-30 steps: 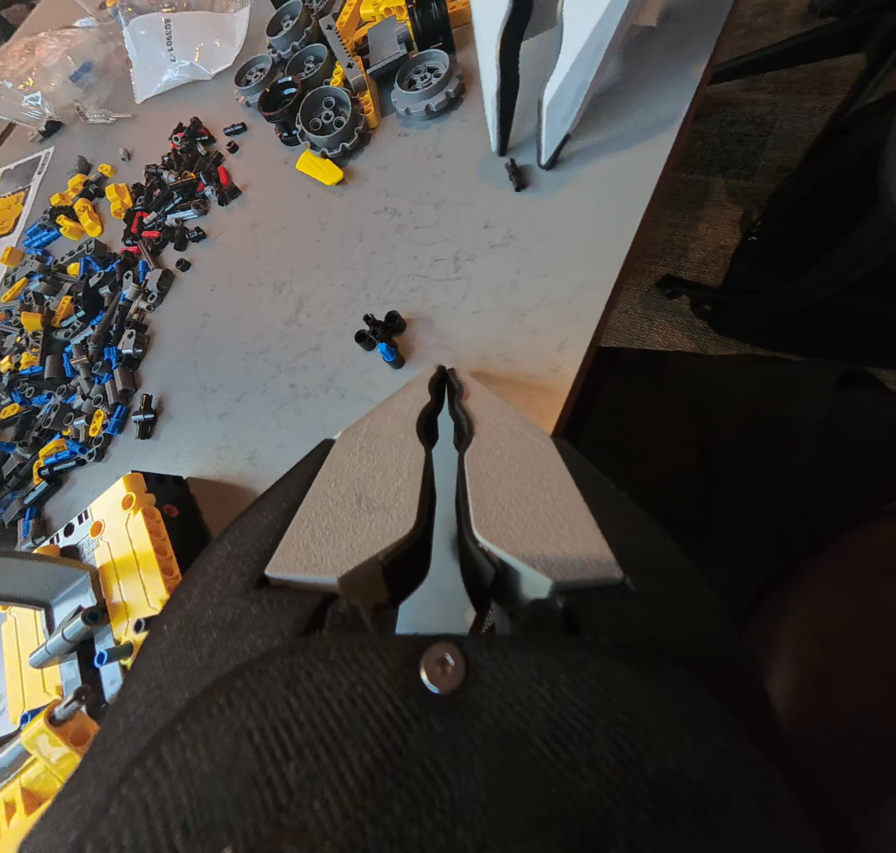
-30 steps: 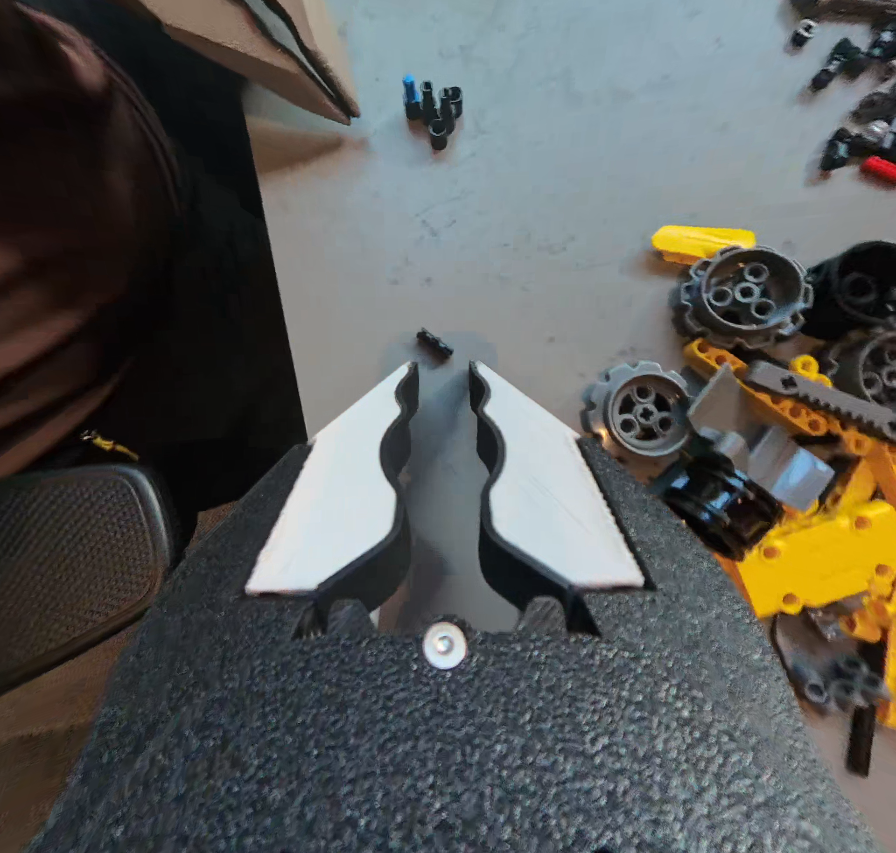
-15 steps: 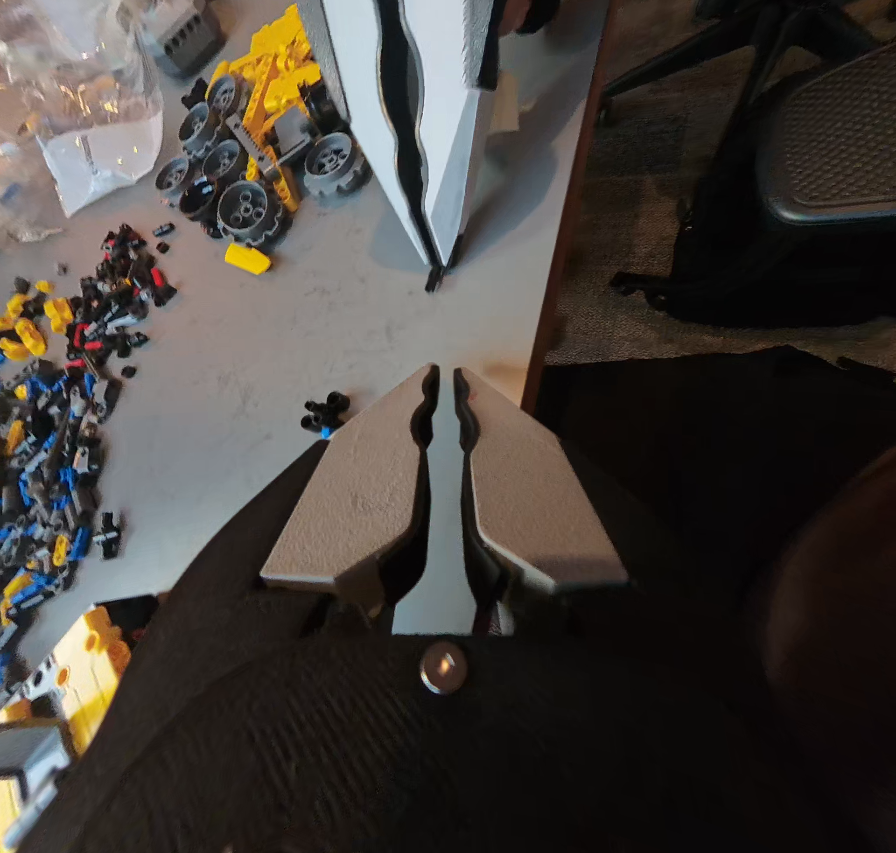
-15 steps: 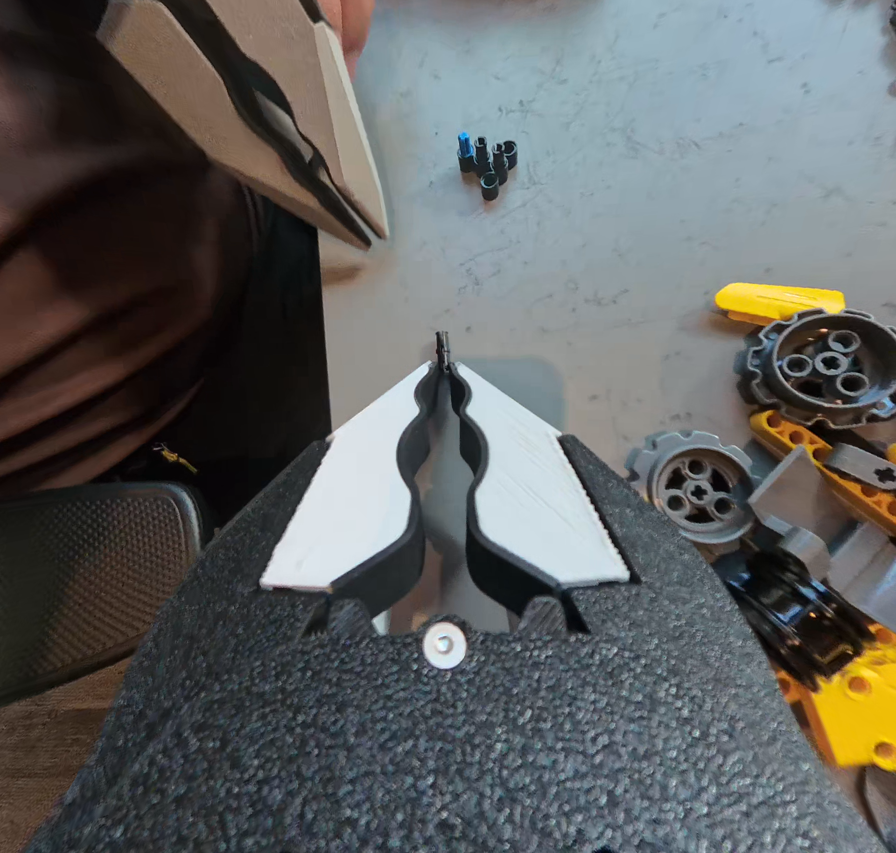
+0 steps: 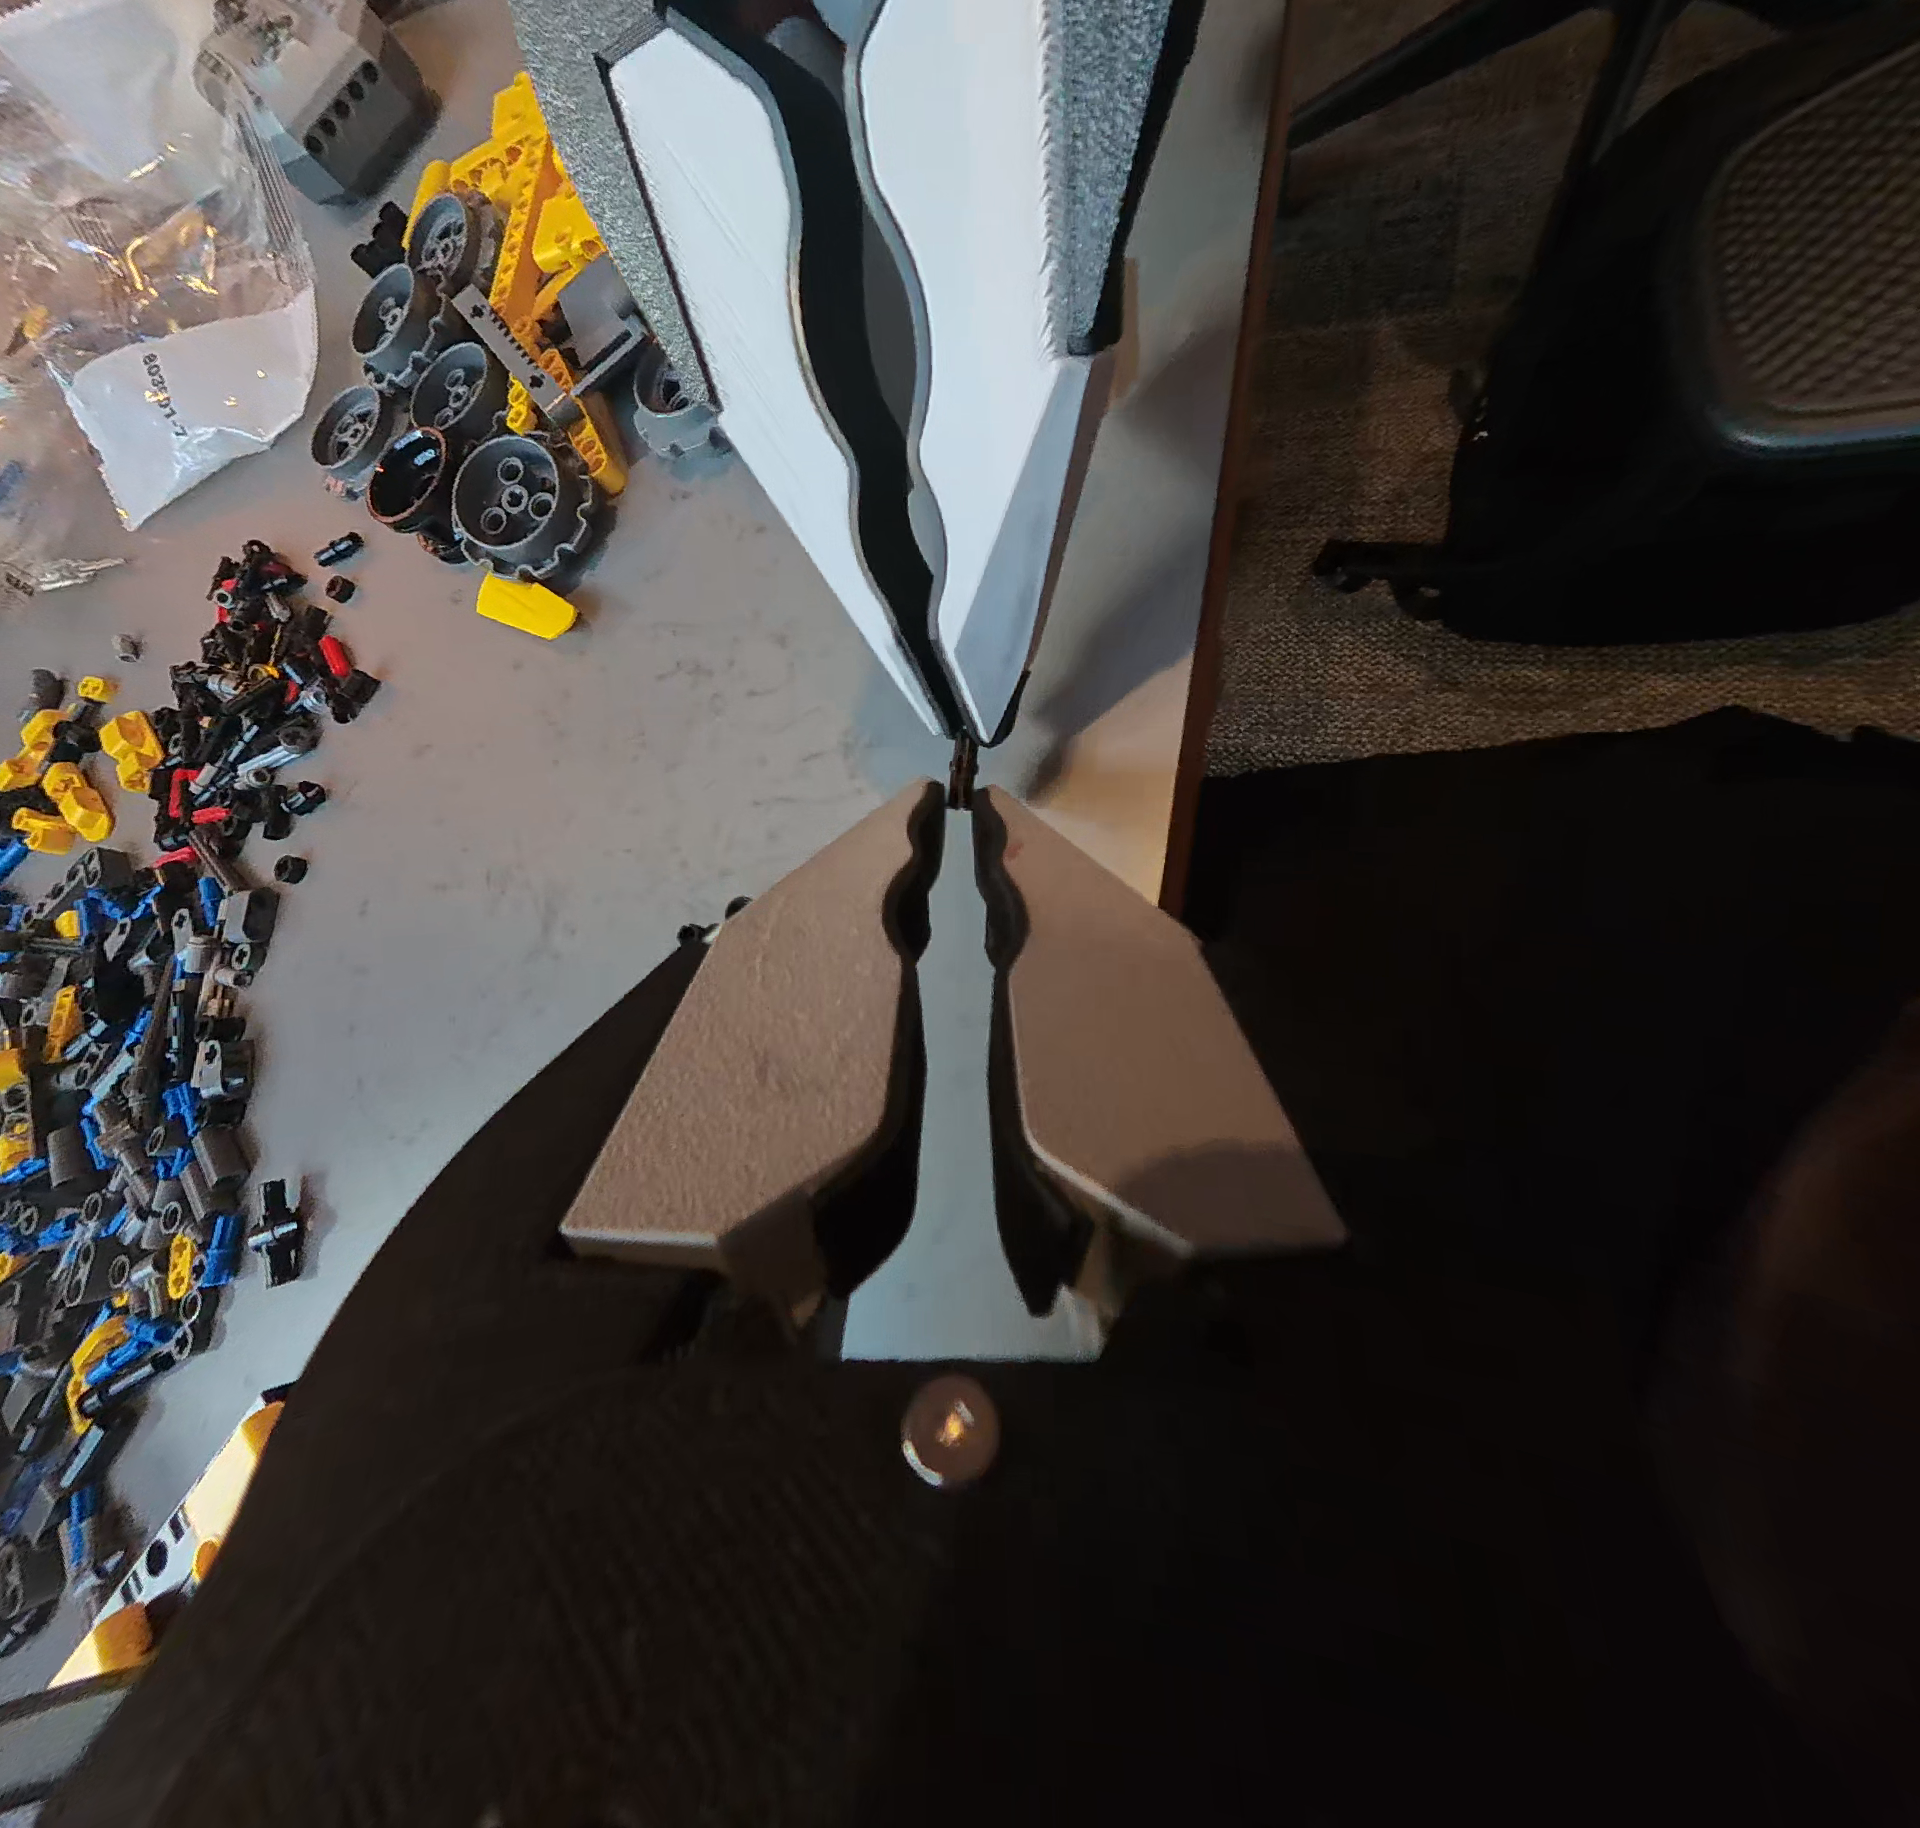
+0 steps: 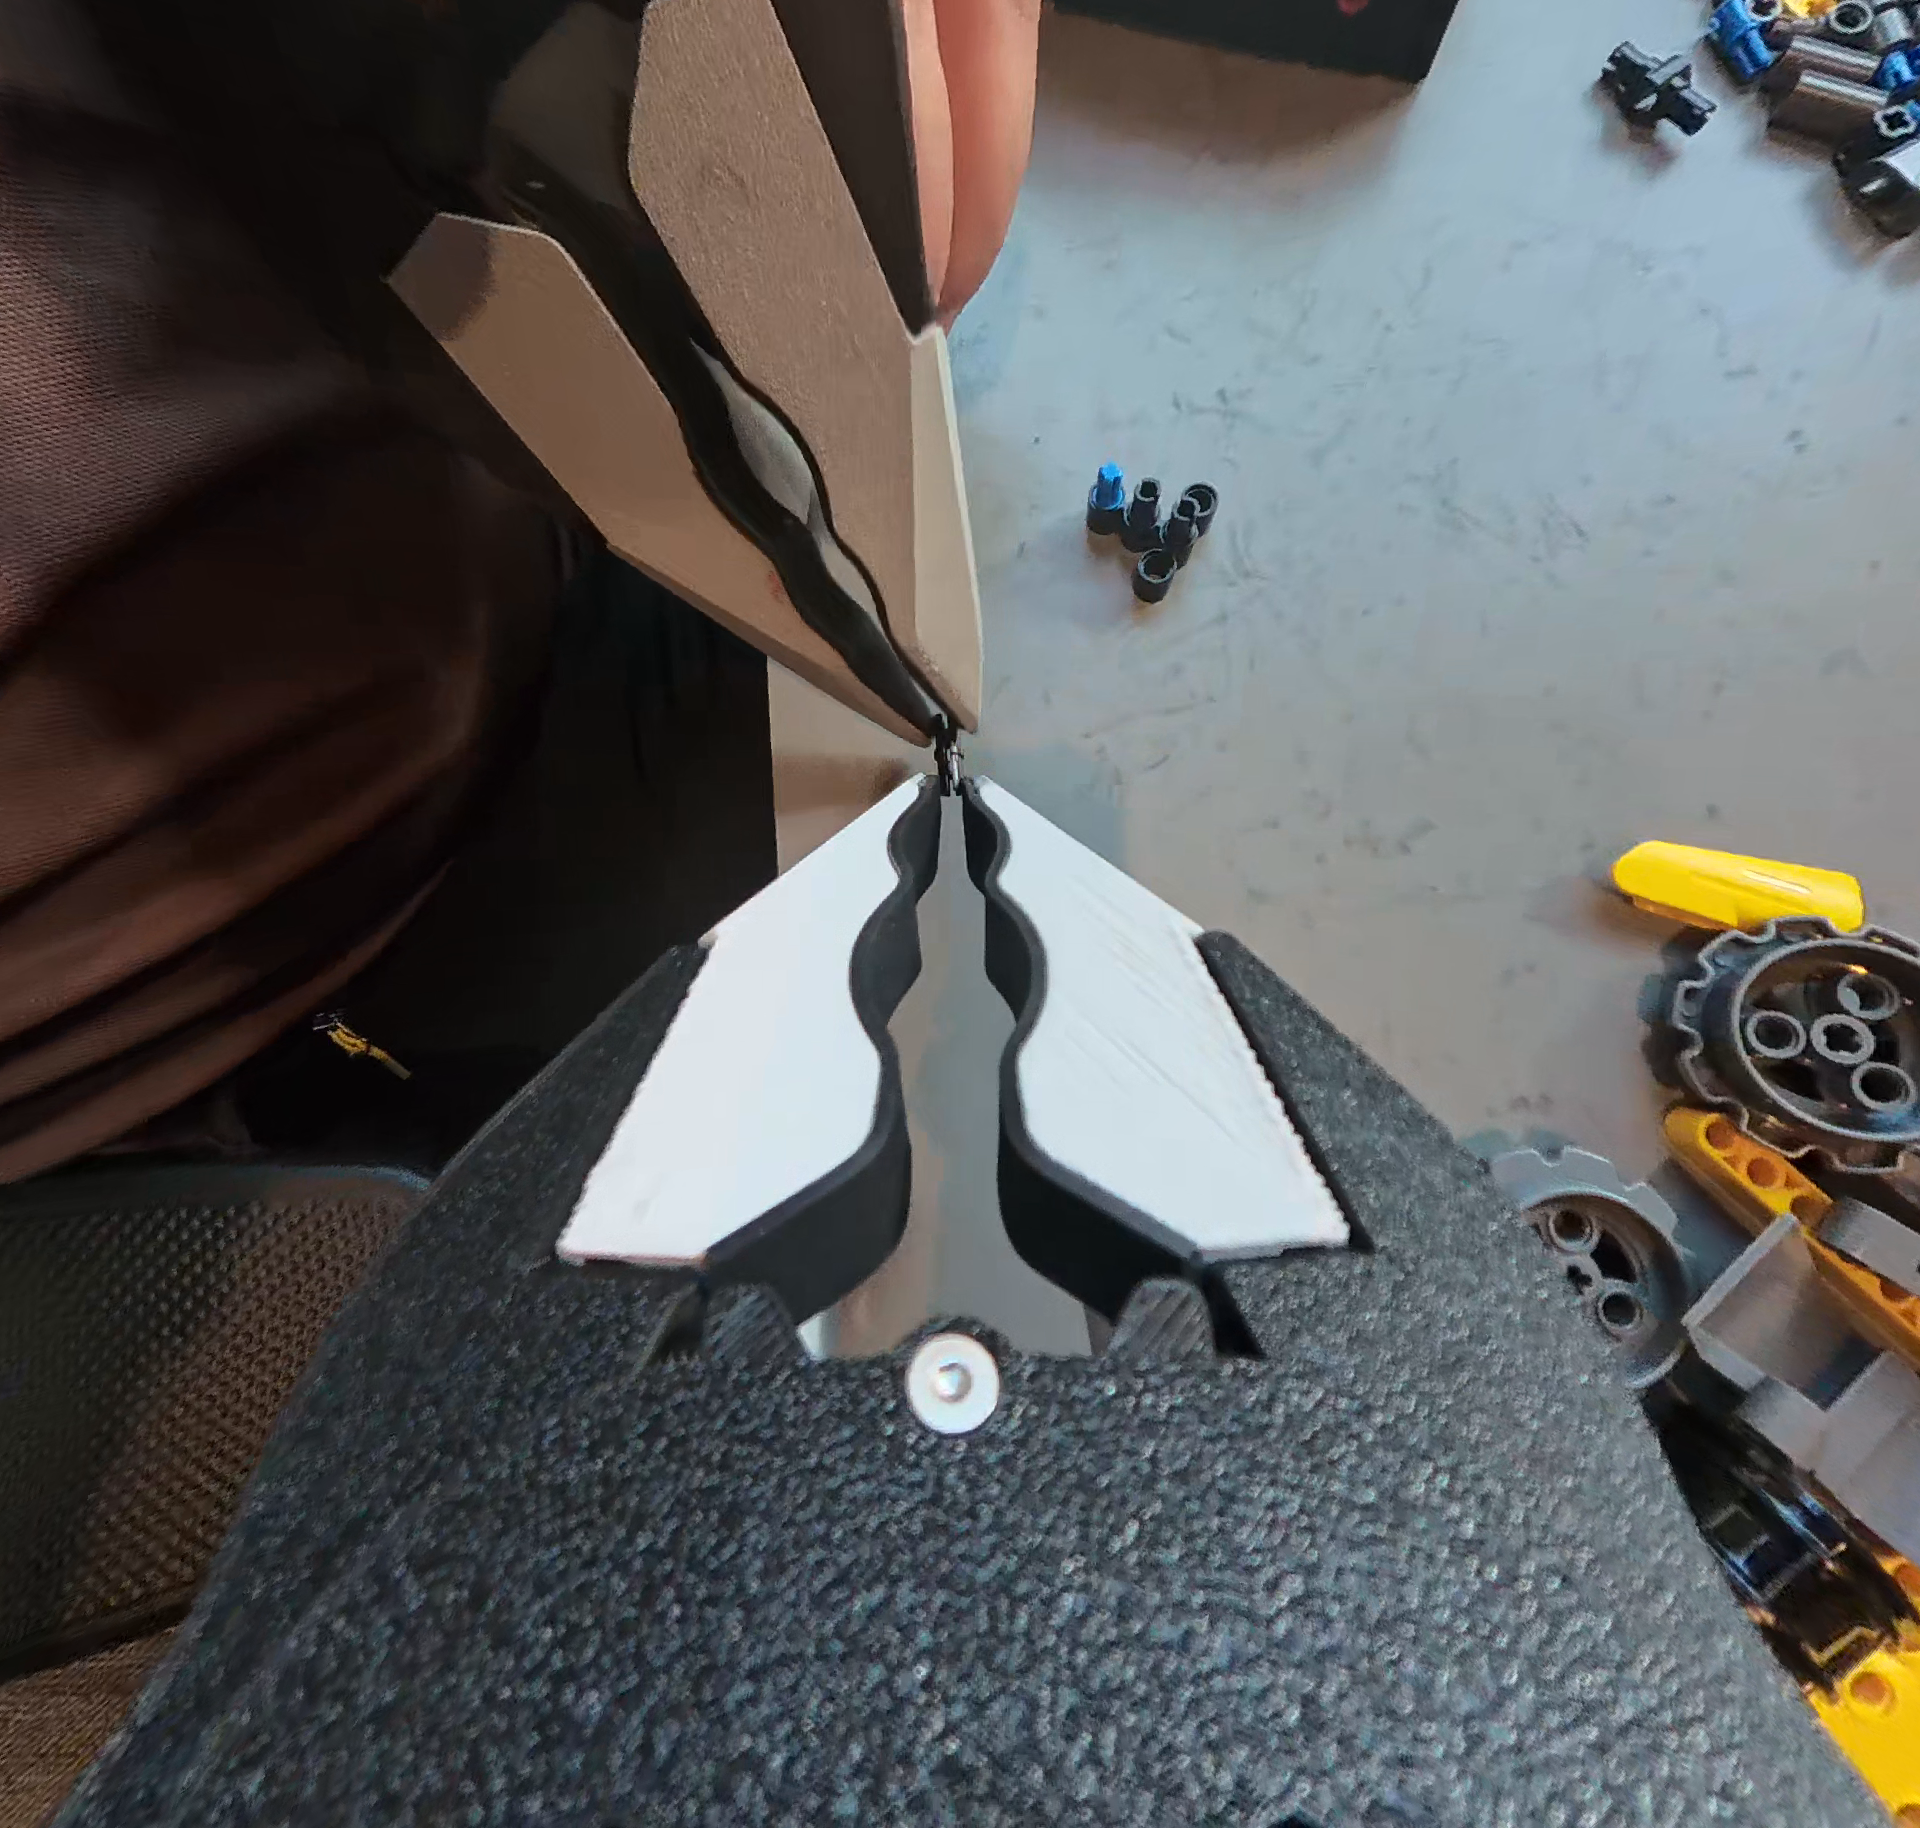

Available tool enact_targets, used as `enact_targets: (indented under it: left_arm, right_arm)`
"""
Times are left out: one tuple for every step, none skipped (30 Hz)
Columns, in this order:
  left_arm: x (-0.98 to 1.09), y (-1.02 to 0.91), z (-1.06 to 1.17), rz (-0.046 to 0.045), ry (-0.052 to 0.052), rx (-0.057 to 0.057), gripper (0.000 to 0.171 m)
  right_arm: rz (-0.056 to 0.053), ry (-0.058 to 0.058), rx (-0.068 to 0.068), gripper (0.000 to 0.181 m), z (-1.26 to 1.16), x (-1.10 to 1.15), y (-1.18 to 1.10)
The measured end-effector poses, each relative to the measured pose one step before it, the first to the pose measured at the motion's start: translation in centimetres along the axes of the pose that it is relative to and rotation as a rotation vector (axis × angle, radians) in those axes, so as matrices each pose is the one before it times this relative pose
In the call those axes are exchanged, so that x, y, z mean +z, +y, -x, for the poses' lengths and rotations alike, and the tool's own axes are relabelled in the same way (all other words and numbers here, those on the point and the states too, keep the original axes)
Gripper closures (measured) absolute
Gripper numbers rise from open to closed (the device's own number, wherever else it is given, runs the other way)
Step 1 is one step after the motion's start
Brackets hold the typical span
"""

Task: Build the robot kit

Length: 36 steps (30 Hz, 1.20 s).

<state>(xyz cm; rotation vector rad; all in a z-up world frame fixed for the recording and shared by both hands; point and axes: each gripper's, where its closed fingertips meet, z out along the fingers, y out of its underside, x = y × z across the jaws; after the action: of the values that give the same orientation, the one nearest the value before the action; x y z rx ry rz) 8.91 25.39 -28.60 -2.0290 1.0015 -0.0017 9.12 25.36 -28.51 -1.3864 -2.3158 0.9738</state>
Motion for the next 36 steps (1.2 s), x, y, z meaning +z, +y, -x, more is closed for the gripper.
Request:
enact_targets:
  left_arm:
    - [-0.019,0.034,-0.028,0.00056,0.0006,0.0019,0.169]
    - [-0.019,-0.023,0.009,-0.00207,-0.0003,-0.0003,0.17]
    - [-0.01,-0.02,-0.01,-0.00138,0.0019,-0.0006,0.17]
    - [0.021,0.028,0.007,0.00074,0.0013,-0.0002,0.17]
    - [0.039,0.005,0.077,0.00077,-0.0023,0.0004,0.169]
    - [0.037,-0.011,0.075,0.00011,-0.0021,0.0,0.169]
    - [0.058,0.019,0.038,0.00192,0.0013,-0.0004,0.169]
    - [0.047,0.059,0.013,0.00429,0.003,0.0,0.167]
    - [0.04,0.062,0.007,0.0034,0.0026,0.0015,0.166]
    - [0.007,0.026,-0.001,0.0004,0.0026,0.0008,0.166]
    - [-0.026,-0.02,-0.006,-0.00254,0.0023,-0.0016,0.166]
    - [-0.035,-0.042,-0.04,-0.00408,0.0044,-0.0009,0.167]
    - [-0.05,-0.044,-0.014,-0.00389,0.0022,-0.0009,0.169]
    - [-0.006,0.0,0.028,-0.00068,-0.0009,-0.0021,0.169]
    - [0.023,0.016,-0.004,0.00152,0.0012,-0.0015,0.169]
    - [0.026,0.02,-0.004,0.00157,0.0009,0.0003,0.169]
    - [0.032,0.019,0.012,0.00217,-0.0013,0.0025,0.169]
    - [0.043,0.037,0.0,0.00296,-0.0014,0.0025,0.168]
    - [0.045,0.033,-0.019,0.00363,0.001,0.0021,0.166]
    - [0.033,0.025,-0.048,0.00197,0.0041,0.0018,0.166]
    - [0.028,-0.004,0.018,0.00035,0.0,0.0012,0.166]
    - [0.031,0.009,0.068,0.00036,-0.0015,0.0004,0.166]
    - [0.027,0.006,0.014,0.00038,0.0028,-0.001,0.166]
    - [0.018,-0.016,0.011,-0.00068,0.0037,-0.0015,0.166]
    - [-0.003,-0.035,0.031,-0.00247,0.0008,-0.001,0.169]
    - [-0.032,-0.038,0.021,-0.00311,0.0,-0.0007,0.169]
    - [-0.027,-0.027,-0.024,-0.0023,0.0008,0.0002,0.169]
    - [-0.038,-0.035,0.03,-0.00359,-0.0039,0.0013,0.169]
    - [-0.036,-0.04,0.042,-0.00299,-0.0054,0.002,0.169]
    - [-0.037,-0.039,0.02,-0.00337,-0.005,0.0029,0.169]
    - [-0.048,-0.05,0.044,-0.00381,-0.0066,0.0035,0.169]
    - [-0.067,-0.067,0.09,-0.00564,-0.0108,0.003,0.169]
    - [-0.097,-0.082,0.1,-0.00717,-0.0117,0.0022,0.169]
    - [-0.104,-0.083,0.166,-0.00787,-0.0148,0.0009,0.169]
    - [-0.12,-0.099,0.122,-0.00927,-0.0133,0.0021,0.169]
    - [-0.121,-0.092,0.078,-0.00844,-0.0109,0.0036,0.169]
  right_arm:
    - [-0.0022,0.0,-0.0007,0.181,0.022,0.013,-0.024]
    - [-0.0028,-0.0001,-0.0004,0.181,0.023,-0.007,-0.006]
    - [-0.0028,0.0007,-0.0007,0.181,0.01,0.0,0.001]
    - [-0.003,0.0,-0.0008,0.181,0.01,-0.003,0.002]
    - [-0.0016,0.0009,-0.0001,0.181,-0.022,0.006,0.041]
    - [0.0012,0.0012,0.0002,0.18,-0.048,0.023,0.066]
    - [0.0009,0.0021,-0.0004,0.18,-0.064,0.025,0.063]
    - [-0.0011,0.0006,-0.0005,0.18,-0.016,0.005,0.001]
    - [-0.0022,-0.0007,-0.0017,0.181,0.041,-0.011,-0.041]
    - [-0.0023,0.0007,-0.004,0.181,0.031,-0.022,-0.055]
    - [-0.001,0.0022,-0.0041,0.181,0.019,-0.041,-0.055]
    - [-0.0002,0.0014,-0.0025,0.18,0.007,-0.031,-0.05]
    - [-0.0009,0.0015,-0.0012,0.18,-0.03,-0.032,-0.06]
    - [-0.0027,0.001,-0.0007,0.18,-0.02,-0.051,-0.066]
    - [-0.0047,-0.0006,0.0005,0.181,-0.017,-0.035,-0.07]
    - [-0.0031,-0.0008,0.0019,0.181,-0.03,-0.013,-0.014]
    - [-0.0012,0.0007,0.0012,0.181,-0.049,0.024,0.033]
    - [-0.0022,0.0002,-0.0009,0.18,-0.019,0.009,0.032]
    - [-0.0026,-0.0001,-0.0008,0.18,0.008,0.016,-0.004]
    - [-0.0017,0.0006,0.0001,0.18,-0.004,0.021,-0.004]
    - [-0.0011,-0.0005,0.0001,0.181,0.002,0.028,-0.009]
    - [-0.0028,0.0009,-0.0011,0.181,0.003,0.015,-0.046]
    - [-0.0034,0.0003,-0.0017,0.181,0.022,0.003,-0.065]
    - [-0.0024,-0.0019,-0.0016,0.181,0.054,-0.011,-0.058]
    - [-0.002,0.0004,-0.0016,0.181,0.014,-0.011,-0.042]
    - [-0.0021,0.0031,0.0003,0.181,-0.046,-0.019,-0.024]
    - [-0.0039,0.0,0.0039,0.181,-0.026,-0.03,-0.018]
    - [-0.0067,-0.0008,0.0066,0.181,-0.015,-0.036,-0.048]
    - [-0.0091,-0.0003,0.0091,0.181,-0.038,-0.045,-0.049]
    - [-0.0109,-0.0031,0.0143,0.18,-0.008,-0.041,-0.048]
    - [-0.0134,-0.0062,0.022,0.18,-0.006,-0.055,-0.061]
    - [-0.0185,-0.0083,0.0306,0.18,-0.039,-0.078,-0.087]
    - [-0.0227,-0.0092,0.0397,0.179,-0.099,-0.126,-0.089]
    - [-0.0253,-0.0084,0.0479,0.176,-0.197,-0.161,-0.087]
    - [-0.0305,-0.0147,0.0503,0.173,-0.114,-0.215,-0.159]
    - [-0.0353,-0.0253,0.048,0.172,0.085,-0.233,-0.241]
